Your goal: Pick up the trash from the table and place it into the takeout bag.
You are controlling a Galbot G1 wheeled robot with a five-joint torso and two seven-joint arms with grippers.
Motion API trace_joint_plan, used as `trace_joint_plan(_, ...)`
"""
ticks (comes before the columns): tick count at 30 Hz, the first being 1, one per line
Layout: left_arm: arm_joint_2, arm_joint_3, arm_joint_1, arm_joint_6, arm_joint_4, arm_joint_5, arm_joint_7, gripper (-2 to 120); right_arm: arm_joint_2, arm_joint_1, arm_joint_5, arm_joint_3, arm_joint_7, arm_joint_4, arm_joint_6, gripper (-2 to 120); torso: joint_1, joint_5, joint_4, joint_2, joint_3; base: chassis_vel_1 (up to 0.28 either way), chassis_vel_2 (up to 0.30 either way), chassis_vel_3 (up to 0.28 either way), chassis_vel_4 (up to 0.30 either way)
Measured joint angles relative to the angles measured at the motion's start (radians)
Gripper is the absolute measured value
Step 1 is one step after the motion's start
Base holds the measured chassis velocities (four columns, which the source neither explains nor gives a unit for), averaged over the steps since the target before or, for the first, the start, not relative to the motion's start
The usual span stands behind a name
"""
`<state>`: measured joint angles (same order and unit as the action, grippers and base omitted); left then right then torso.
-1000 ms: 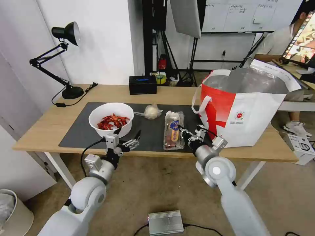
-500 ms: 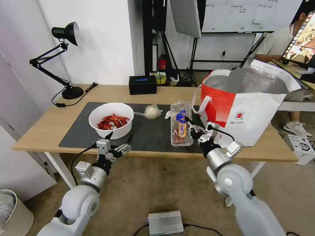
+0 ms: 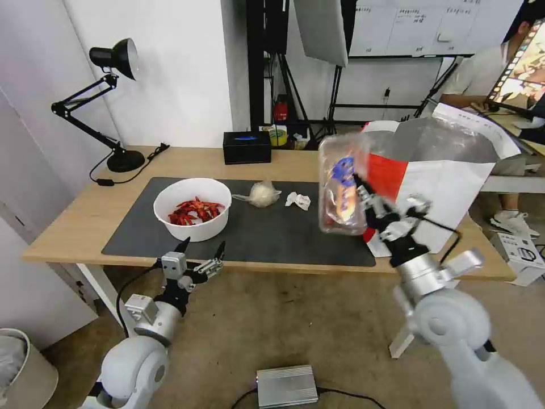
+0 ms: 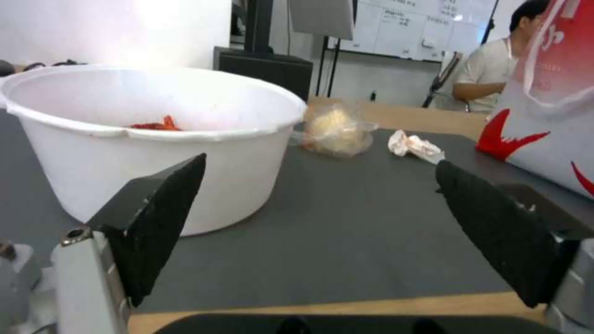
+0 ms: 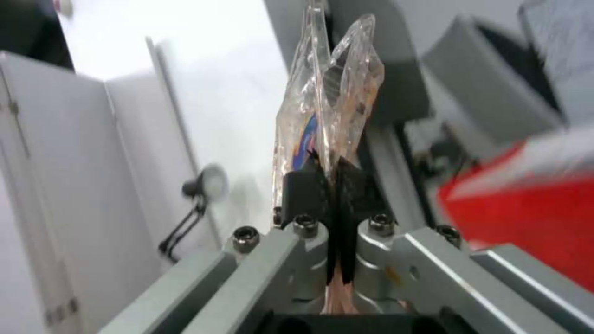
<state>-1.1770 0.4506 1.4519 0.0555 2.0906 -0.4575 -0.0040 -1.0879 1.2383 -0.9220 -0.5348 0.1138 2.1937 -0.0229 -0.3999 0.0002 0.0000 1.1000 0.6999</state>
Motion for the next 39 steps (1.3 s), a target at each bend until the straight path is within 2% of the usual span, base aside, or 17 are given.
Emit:
trace_joint_plan(6, -0.001, 0.009, 0.03, -0.021, 0.002, 0.012, 0.021, 100, 0.032, 0.019, -0.081, -0.123, -0.029, 0.037, -0.052, 0, 0.0, 0.0001, 0.0, 0.0, 0.0, 0.0, 0.0, 0.0, 0.0)
trace_joint_plan(14, -0.001, 0.006, 0.032, -0.022, 0.013, 0.014, 0.023, 100, 0.059, 0.008, -0.157, -0.218, -0.076, 0.041, -0.058, 0, 0.0, 0.0, -0.0001, 0.0, 0.0, 0.0, 0.0, 0.0, 0.0)
trace_joint_plan(19, -0.003, 0.009, 0.049, -0.024, 0.024, 0.018, 0.026, 100, 0.081, -0.043, -0.23, -0.276, -0.148, 0.026, -0.056, 0, 0.0, 0.0, 0.0, 0.0, 0.0, 0.0, 0.0, 0.0, 0.0)
trace_joint_plan(30, -0.006, 0.021, 0.071, -0.03, 0.045, 0.02, 0.028, 100, 0.121, -0.177, -0.383, -0.273, -0.339, -0.043, -0.055, 0, 0.0, 0.0, 0.0001, 0.0, 0.0, 0.0, 0.0, 0.0, 0.0)
trace_joint_plan(32, -0.006, 0.027, 0.081, -0.034, 0.051, 0.02, 0.029, 100, 0.131, -0.238, -0.456, -0.259, -0.439, -0.08, -0.055, 0, 0.0, -0.0001, 0.0001, 0.0, 0.0, 0.0, 0.0, 0.0, 0.0)
trace_joint_plan(39, -0.012, 0.03, 0.093, -0.044, 0.055, 0.025, 0.031, 100, 0.143, -0.314, -0.532, -0.237, -0.569, -0.149, -0.044, 0, 0.0, -0.0001, 0.0, 0.0, 0.0, 0.0, 0.0, 0.0, 0.0)
